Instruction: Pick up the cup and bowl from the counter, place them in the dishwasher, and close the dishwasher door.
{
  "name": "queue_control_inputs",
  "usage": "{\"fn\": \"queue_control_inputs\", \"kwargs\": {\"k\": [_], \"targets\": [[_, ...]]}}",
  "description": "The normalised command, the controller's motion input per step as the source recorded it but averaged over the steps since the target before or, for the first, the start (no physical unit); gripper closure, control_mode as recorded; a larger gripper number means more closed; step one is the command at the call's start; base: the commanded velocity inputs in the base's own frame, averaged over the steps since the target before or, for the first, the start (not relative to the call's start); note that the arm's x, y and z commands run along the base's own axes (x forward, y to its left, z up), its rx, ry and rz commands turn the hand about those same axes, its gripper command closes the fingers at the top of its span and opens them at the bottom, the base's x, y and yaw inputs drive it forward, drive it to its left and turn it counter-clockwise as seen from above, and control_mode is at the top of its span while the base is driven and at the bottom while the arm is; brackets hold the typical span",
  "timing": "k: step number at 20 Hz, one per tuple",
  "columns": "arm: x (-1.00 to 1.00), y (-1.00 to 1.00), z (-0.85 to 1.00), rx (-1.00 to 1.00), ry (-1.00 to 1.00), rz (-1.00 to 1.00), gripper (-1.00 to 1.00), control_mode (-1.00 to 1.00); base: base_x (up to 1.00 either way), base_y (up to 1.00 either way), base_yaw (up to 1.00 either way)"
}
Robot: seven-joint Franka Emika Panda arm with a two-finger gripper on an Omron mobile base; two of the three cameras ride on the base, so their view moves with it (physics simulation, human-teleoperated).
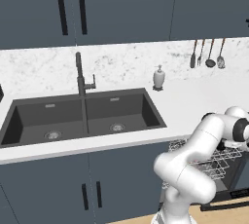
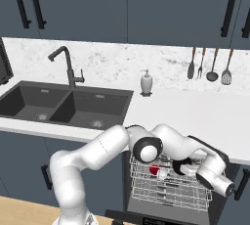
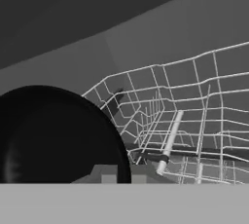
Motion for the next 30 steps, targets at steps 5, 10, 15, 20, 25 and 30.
{"fn": "queue_control_inputs", "kwargs": {"k": [5,10,15,20,25,30], "targets": [[0.67,0.25,-0.38,-0.06,-0.24,-0.13,1.0,-1.0,0.0,0.0,0.0],[0.53,0.44,-0.31,-0.03,-0.48,-0.08,1.0,-1.0,0.0,0.0,0.0],[0.48,0.16,-0.65,0.0,-0.11,-0.04,1.0,-1.0,0.0,0.0,0.0],[0.3,0.28,-0.77,-0.05,0.0,0.0,-1.0,-1.0,0.0,0.0,0.0],[0.48,0.67,-0.57,-0.13,0.0,-0.01,-1.0,-1.0,0.0,0.0,0.0],[0.27,0.31,-0.5,-0.05,0.0,0.0,-1.0,-1.0,0.0,0.0,0.0]]}}
